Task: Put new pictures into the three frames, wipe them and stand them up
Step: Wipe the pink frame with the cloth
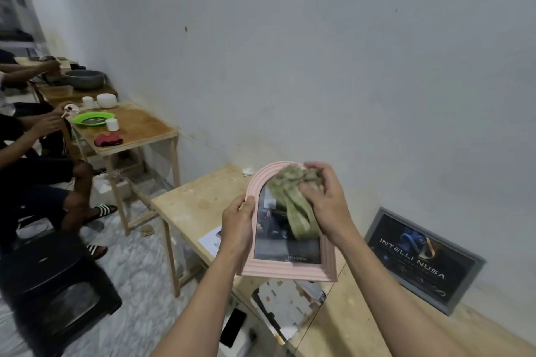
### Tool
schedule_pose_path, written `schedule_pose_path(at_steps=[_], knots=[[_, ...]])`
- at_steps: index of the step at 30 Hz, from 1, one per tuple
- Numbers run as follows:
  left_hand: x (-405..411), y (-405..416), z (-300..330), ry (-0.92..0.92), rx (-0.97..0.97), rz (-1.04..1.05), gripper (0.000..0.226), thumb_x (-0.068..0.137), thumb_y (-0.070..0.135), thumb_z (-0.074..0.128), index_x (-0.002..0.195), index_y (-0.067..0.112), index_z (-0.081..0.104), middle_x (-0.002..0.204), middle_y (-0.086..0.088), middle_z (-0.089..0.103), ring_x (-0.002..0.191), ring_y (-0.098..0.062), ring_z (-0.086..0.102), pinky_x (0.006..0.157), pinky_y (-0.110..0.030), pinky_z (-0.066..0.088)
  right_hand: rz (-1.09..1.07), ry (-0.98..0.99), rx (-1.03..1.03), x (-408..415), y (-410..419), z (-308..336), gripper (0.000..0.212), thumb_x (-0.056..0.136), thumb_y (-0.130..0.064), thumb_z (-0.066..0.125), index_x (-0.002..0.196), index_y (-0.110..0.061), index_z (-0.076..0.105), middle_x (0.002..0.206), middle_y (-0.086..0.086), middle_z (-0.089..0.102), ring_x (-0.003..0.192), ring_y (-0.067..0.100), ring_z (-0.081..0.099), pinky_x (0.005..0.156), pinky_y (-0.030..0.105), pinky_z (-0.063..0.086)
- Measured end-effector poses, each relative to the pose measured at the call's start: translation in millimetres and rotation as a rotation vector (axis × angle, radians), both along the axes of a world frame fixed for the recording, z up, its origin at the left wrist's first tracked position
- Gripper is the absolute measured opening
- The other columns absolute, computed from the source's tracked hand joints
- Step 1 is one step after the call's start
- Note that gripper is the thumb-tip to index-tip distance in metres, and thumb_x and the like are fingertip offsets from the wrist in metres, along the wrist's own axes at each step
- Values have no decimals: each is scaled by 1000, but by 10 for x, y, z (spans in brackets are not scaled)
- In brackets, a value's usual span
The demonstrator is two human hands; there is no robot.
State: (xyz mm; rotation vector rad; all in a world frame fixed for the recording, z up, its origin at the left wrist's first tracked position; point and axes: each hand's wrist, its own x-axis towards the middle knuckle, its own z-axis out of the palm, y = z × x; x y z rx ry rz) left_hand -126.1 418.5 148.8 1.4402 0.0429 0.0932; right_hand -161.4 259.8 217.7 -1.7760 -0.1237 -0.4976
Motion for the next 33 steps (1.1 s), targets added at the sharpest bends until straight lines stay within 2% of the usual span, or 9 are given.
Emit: schedule_pose_path(at_steps=[3,5,7,14,18,21,24,28,33], knots=[[-31,-116,112,-18,-40,-13,24,102,22,49,104,20,73,98,4,74,91,-14,66,73,-23,48,-252,-214,-480,272,-24,-15,39,87,-8,58,124,-18,57,132,-2,57,117,12,54,102,35,43],[-38,-171,160,-24,-70,-22,23,102,21,50,102,21,73,99,4,75,93,-15,68,81,-27,52,-248,-216,-836,346,9,-182,50,91,-28,54,140,-20,46,156,-1,31,138,19,37,112,36,33],[-46,-198,176,-34,-93,-34,24,102,20,50,109,17,73,104,2,76,101,-17,70,89,-32,54,-225,-180,-956,321,97,-371,60,96,-47,42,150,-24,29,163,-4,6,149,18,14,114,39,25],[-14,-139,157,-83,-135,-23,27,102,21,52,122,16,70,114,4,75,108,-12,69,94,-29,53,-208,-332,-1018,493,123,-380,61,90,-5,53,147,-22,38,161,-2,18,144,26,28,105,44,36],[32,-63,172,-28,-153,66,23,102,25,54,117,18,69,114,5,72,105,-7,65,89,-22,49,-383,-279,-1165,509,-129,-265,61,80,-2,54,138,-17,49,156,5,32,119,31,46,86,40,44],[116,-33,173,-8,-178,97,25,101,29,55,115,15,71,107,-3,75,101,-24,70,92,-41,56,-368,-211,-1212,345,-230,-376,76,67,8,63,137,-17,49,154,4,36,100,25,46,73,35,44],[196,24,166,40,-211,153,33,97,37,57,120,16,68,110,-9,74,102,-32,70,94,-53,55,-263,-155,-1142,114,-272,-668,69,78,-3,69,140,-22,46,156,-1,31,90,14,38,72,30,45],[272,61,155,42,-211,188,29,100,34,55,117,16,69,107,-9,74,99,-32,70,91,-52,57,-210,-71,-962,-196,-221,-1070,75,77,12,63,138,-28,51,152,-11,34,85,8,35,72,22,46],[231,-130,157,29,-211,164,27,100,29,55,116,13,69,109,-8,73,98,-24,69,92,-41,56,-162,-48,-704,-334,219,-1138,67,86,8,55,137,-35,49,152,-20,32,109,7,47,96,19,40]])
